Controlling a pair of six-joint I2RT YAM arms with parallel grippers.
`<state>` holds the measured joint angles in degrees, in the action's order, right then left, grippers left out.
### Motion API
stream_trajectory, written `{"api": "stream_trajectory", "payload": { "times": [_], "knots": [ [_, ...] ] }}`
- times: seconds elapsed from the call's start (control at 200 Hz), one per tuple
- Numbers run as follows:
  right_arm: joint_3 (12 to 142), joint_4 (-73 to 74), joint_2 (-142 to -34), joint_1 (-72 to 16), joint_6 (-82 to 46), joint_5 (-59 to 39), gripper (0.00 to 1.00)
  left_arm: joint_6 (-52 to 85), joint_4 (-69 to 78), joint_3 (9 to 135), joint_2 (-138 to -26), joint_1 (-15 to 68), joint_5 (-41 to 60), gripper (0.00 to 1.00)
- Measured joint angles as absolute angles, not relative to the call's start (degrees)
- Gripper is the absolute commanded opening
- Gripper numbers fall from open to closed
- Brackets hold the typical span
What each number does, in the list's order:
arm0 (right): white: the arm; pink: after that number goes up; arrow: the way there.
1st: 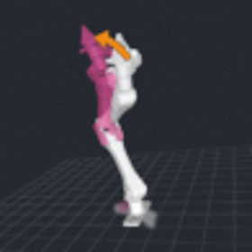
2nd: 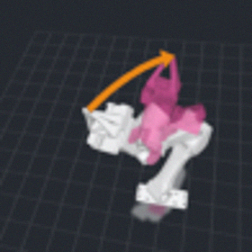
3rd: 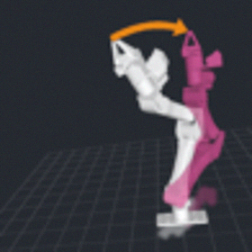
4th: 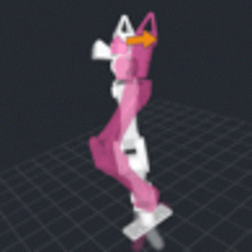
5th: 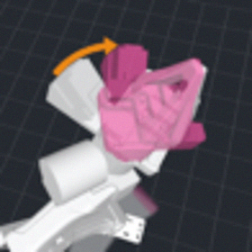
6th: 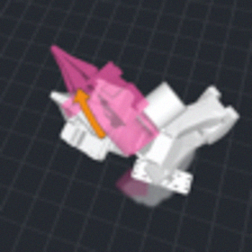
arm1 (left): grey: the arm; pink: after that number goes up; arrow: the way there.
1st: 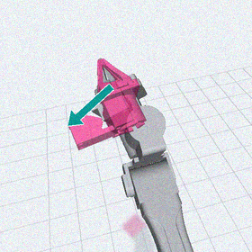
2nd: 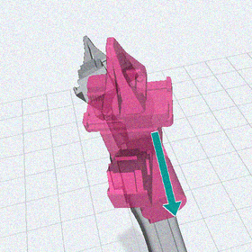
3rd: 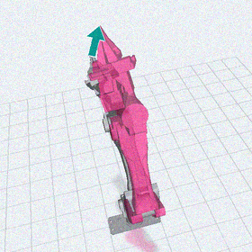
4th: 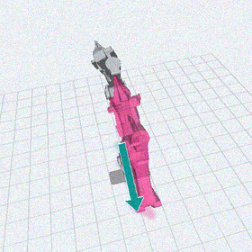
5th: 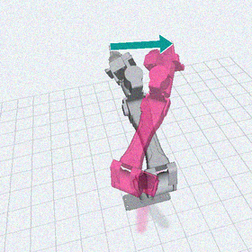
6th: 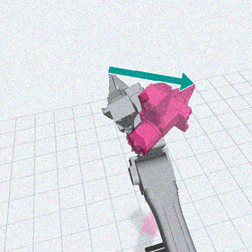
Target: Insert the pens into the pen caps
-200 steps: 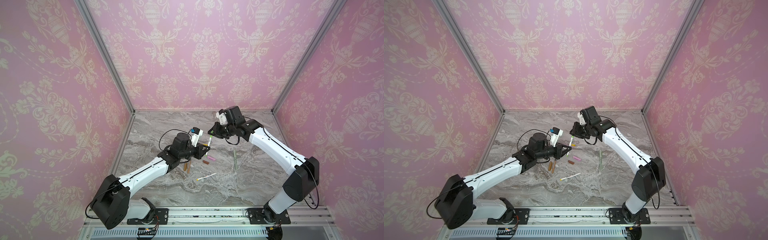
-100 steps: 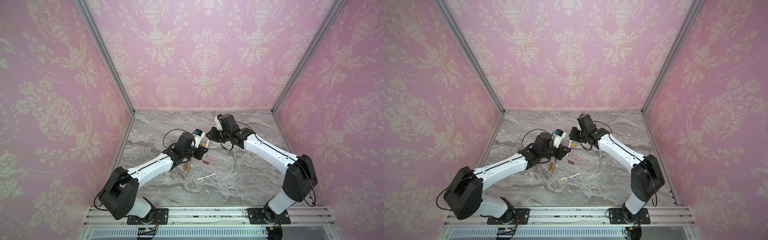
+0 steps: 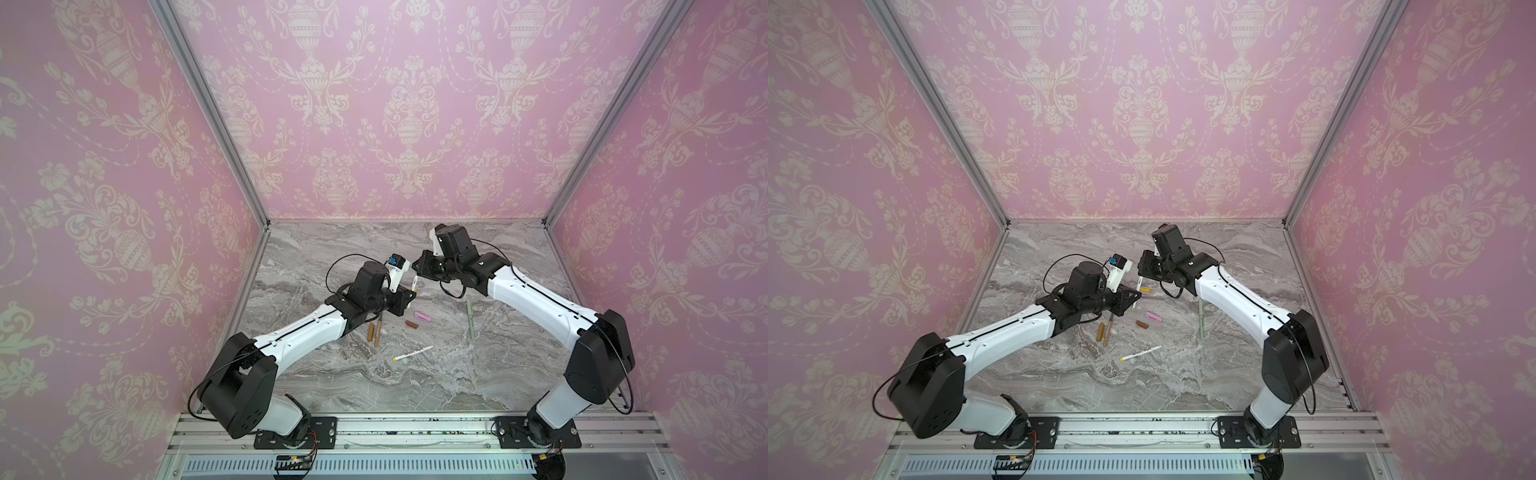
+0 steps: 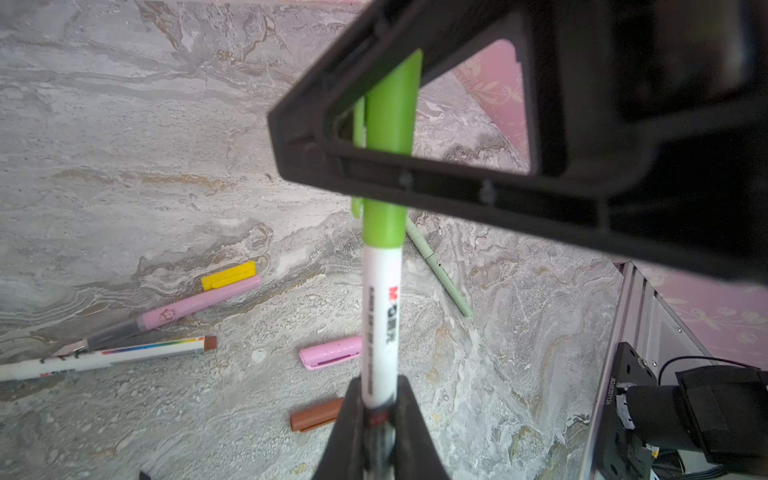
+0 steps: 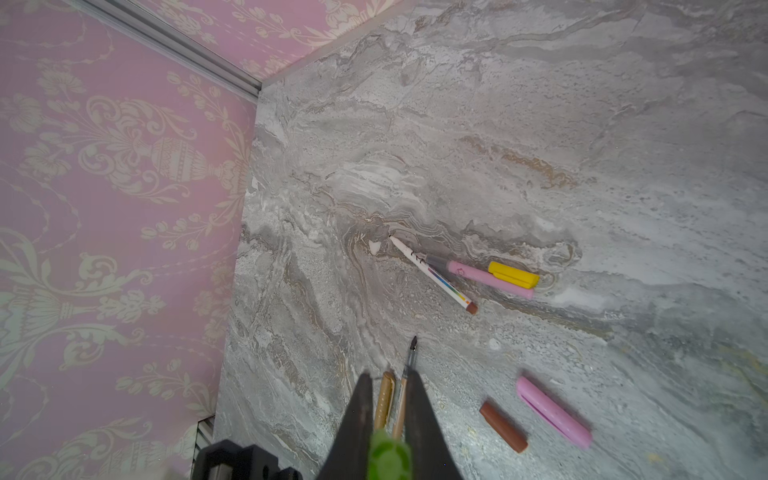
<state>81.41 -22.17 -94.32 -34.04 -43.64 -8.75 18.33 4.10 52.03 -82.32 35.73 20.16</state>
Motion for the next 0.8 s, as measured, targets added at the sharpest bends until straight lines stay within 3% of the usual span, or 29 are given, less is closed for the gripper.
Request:
{"api": "stream_trajectory", "payload": {
  "times": [0.215,0.295,0.555,0.801],
  "knots": [
    [87.33,-24.67,-94.43,-32.58,-44.05,-12.95,0.25,21.74,13.28,47.90,-78.15,35.33,20.18,0.00],
    [90.06,-26.15,-94.96,-33.15,-45.04,-15.33,0.30,24.01,17.32,45.39,-76.77,35.38,20.16,0.00],
    [94.72,-30.06,-97.23,-33.41,-43.59,-18.65,0.35,27.07,19.29,43.20,-74.54,35.38,20.14,0.00],
    [92.44,-31.70,-97.23,-34.92,-41.76,-18.61,0.34,29.87,19.33,43.18,-74.54,35.38,18.61,0.00]
  ]
}}
